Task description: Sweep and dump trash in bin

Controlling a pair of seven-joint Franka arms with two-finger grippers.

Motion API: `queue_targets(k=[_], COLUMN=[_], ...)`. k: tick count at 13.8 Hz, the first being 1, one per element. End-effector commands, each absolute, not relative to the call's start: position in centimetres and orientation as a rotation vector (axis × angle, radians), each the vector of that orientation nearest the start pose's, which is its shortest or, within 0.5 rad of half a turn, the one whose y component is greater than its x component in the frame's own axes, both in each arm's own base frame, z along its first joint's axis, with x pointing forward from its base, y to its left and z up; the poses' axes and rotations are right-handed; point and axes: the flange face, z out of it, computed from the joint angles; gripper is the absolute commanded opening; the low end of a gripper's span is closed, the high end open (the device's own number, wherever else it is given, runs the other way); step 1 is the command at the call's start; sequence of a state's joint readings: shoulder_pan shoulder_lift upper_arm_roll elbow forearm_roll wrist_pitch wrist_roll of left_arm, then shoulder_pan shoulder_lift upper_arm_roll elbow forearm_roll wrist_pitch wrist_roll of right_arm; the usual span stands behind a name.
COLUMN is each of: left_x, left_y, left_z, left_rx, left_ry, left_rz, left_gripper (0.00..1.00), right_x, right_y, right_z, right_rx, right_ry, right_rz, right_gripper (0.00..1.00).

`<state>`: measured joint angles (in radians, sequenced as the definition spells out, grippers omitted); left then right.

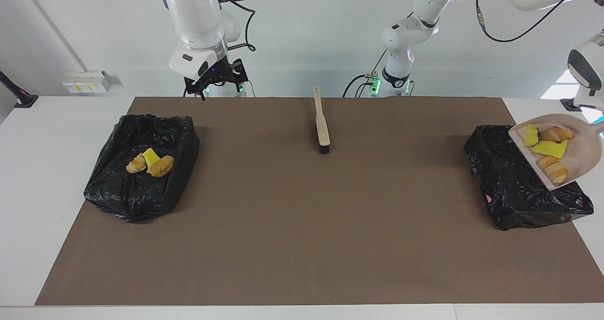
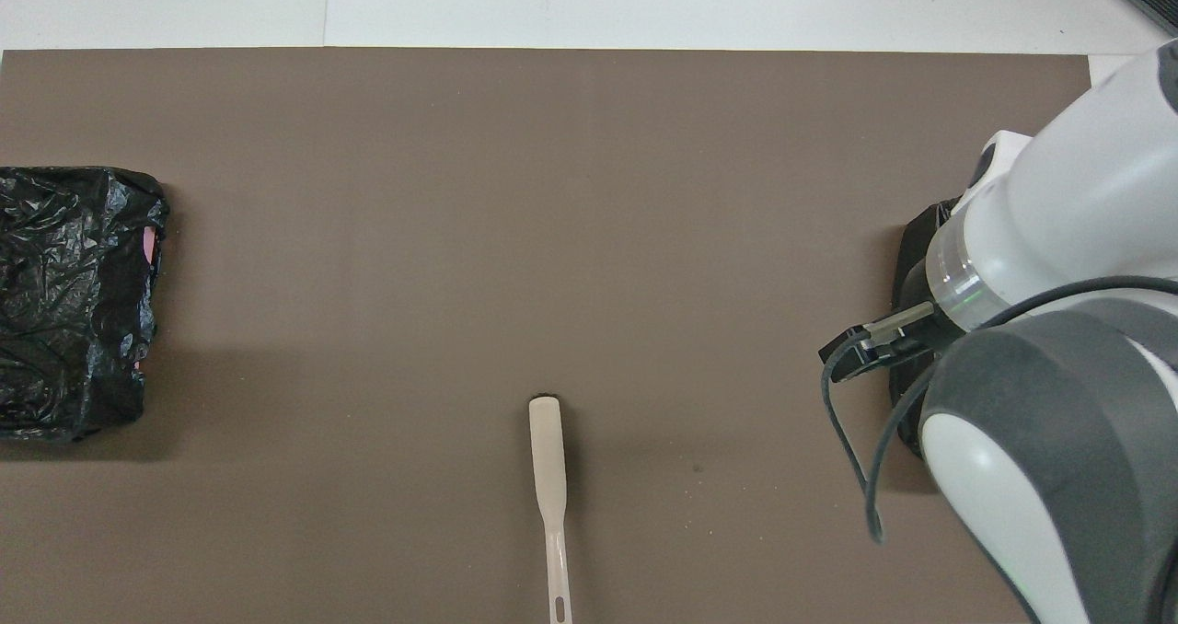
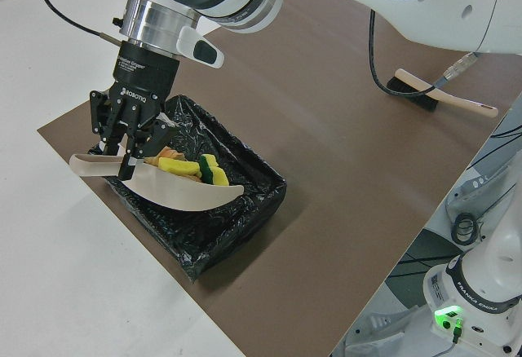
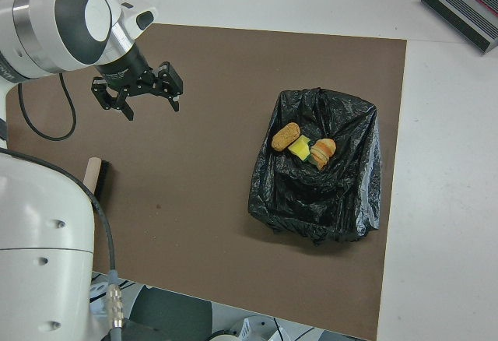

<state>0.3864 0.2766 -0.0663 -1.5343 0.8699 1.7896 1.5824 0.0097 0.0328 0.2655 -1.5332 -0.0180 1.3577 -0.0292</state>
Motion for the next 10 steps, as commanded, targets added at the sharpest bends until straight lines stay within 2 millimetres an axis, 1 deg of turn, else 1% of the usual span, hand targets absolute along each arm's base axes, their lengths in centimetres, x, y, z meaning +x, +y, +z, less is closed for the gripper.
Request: queue_targets(k=[1, 2, 4, 5, 6, 8, 9, 10], left_x=[60.8, 60.9, 60.9, 60.7, 60.6, 60.8, 60.6, 60.7], left_y=[25.0, 24.8, 24.8, 24.9, 24.8, 24.8, 24.9, 24.5], left_z=[52.4, 52.3, 52.4, 52.5, 53.1, 55.3, 56.8, 58.7], left_rx=[-1.802, -1.793, -1.788, -1.776, -1.745, -1.731, -1.755, -1.773], left_ry=[1.584, 1.578, 1.566, 1.546, 1.516, 1.483, 1.460, 1.446], left_rz=[1.015, 1.026, 1.042, 1.090, 1.148, 1.140, 1.117, 1.065], left_gripper=[0.00, 0.00, 0.00, 0.00, 0.00, 0.00, 0.00, 0.00], right_x=[52.6, 52.7, 53.2, 53.8, 54.6, 55.1, 55.2, 55.2], right_y=[11.9, 11.6, 9.6, 8.3, 6.3, 2.8, 1.5, -0.2], right_z=[61.3, 61.3, 61.2, 61.4, 61.6, 61.8, 61.8, 61.8], right_rx=[-3.133, -3.135, -3.144, -3.146, -3.149, -3.158, -3.160, -3.159], right_ry=[-0.446, -0.434, -0.364, -0.326, -0.267, -0.163, -0.122, -0.066], right_rz=[0.309, 0.309, 0.302, 0.248, 0.181, 0.150, 0.153, 0.151], right_gripper=[1.00, 1.00, 1.00, 1.00, 1.00, 1.00, 1.00, 1.00])
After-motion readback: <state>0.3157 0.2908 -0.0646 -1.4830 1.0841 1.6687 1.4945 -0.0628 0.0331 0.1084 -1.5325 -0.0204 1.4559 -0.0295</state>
